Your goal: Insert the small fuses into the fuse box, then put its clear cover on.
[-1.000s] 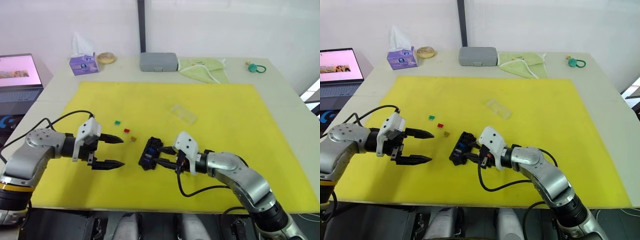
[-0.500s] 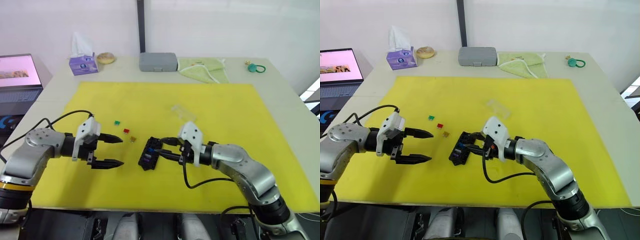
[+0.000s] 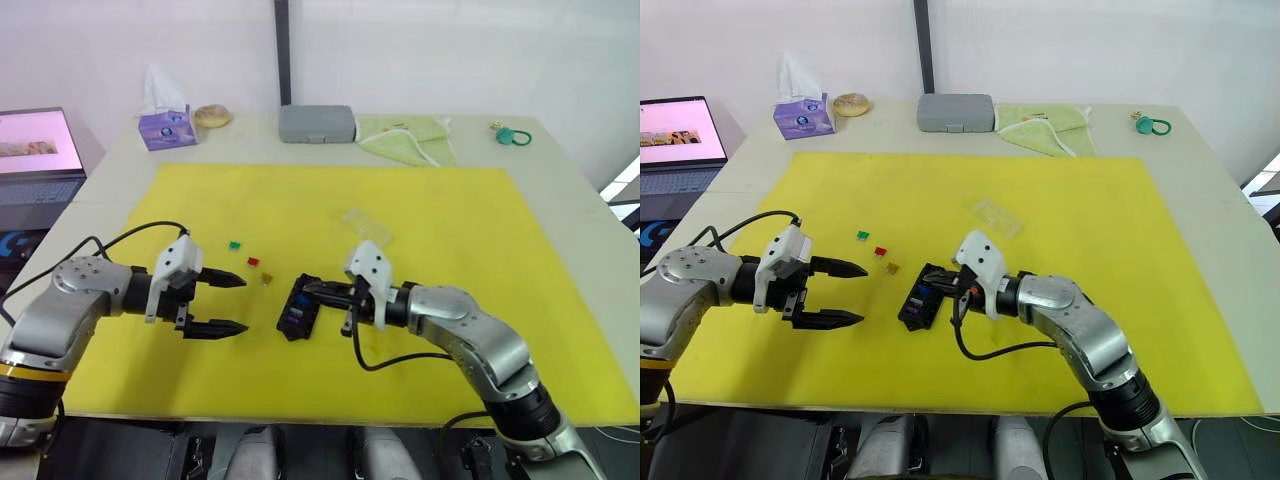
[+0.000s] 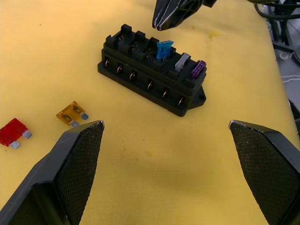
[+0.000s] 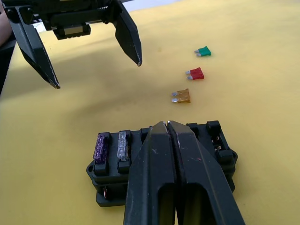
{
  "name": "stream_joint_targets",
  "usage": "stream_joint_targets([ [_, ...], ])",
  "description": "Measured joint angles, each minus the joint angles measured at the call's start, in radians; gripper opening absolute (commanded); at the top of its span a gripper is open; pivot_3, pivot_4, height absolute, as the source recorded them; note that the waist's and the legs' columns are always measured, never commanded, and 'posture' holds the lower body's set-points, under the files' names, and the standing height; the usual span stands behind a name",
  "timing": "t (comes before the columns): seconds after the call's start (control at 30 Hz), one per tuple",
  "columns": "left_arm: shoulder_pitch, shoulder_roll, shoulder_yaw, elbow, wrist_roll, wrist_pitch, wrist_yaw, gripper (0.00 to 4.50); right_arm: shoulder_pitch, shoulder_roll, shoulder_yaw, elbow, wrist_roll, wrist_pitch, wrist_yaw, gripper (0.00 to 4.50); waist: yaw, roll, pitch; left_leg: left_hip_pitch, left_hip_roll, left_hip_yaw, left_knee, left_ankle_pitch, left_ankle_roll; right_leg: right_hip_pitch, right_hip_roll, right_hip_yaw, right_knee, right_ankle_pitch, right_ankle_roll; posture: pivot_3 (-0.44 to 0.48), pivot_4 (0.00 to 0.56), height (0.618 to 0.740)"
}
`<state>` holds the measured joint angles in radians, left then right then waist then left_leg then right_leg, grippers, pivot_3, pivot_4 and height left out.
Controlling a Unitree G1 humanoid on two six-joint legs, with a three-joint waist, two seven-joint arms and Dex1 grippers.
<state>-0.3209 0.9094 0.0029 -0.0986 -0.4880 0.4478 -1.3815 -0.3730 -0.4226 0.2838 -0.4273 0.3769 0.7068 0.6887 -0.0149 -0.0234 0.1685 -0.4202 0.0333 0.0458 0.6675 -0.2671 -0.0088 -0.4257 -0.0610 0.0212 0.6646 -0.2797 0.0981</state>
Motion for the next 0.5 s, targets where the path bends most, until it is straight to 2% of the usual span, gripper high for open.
stream_joint_targets([
  [0.5, 0.001, 0.000, 0.000, 0.000, 0.006, -0.001, -0.002, 4.50, 0.004, 0.003, 0.038, 0.010, -0.025, -0.026, 0.005, 0.06, 0.000, 0.000, 0.000, 0.000, 0.000, 0.000, 0.000, 0.000, 0.000, 0.000, 0.000, 0.000, 0.000, 0.000, 0.000, 0.000, 0.150, 0.737],
])
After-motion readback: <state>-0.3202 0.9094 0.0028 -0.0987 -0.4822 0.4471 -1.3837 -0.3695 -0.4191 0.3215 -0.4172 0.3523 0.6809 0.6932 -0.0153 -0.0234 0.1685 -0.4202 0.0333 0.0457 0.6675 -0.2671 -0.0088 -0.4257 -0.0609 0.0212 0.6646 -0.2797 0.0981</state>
